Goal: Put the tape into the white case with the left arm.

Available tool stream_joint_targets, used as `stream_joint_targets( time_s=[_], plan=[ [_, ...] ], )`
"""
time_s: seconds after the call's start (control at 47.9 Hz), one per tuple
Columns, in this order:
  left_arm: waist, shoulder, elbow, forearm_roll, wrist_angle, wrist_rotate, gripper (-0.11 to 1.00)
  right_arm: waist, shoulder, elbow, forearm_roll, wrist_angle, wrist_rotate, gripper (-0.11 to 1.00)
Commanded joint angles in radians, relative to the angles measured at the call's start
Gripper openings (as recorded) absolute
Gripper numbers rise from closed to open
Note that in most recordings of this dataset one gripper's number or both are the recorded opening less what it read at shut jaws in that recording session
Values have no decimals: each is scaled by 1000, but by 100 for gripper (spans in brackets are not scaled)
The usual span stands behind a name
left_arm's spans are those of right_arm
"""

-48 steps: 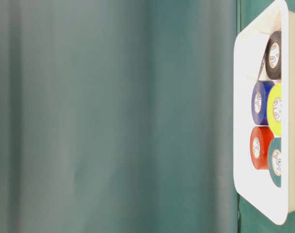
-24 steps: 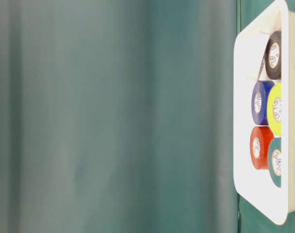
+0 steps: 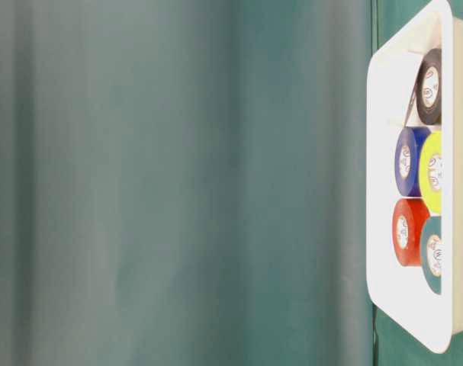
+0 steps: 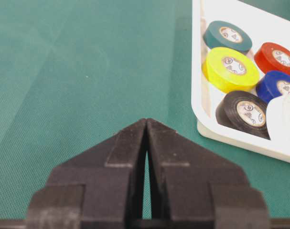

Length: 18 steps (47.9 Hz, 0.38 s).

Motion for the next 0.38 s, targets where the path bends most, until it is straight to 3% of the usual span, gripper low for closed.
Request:
stream_joint_targets(
  time_s=[0.0, 0.355],
  plan=[
    [3, 8, -11, 0, -8, 0, 90, 0, 8, -5, -2, -11, 0, -9],
    [3, 8, -8, 2, -15, 5, 90, 0, 8, -5, -3, -11, -2, -9]
  ],
)
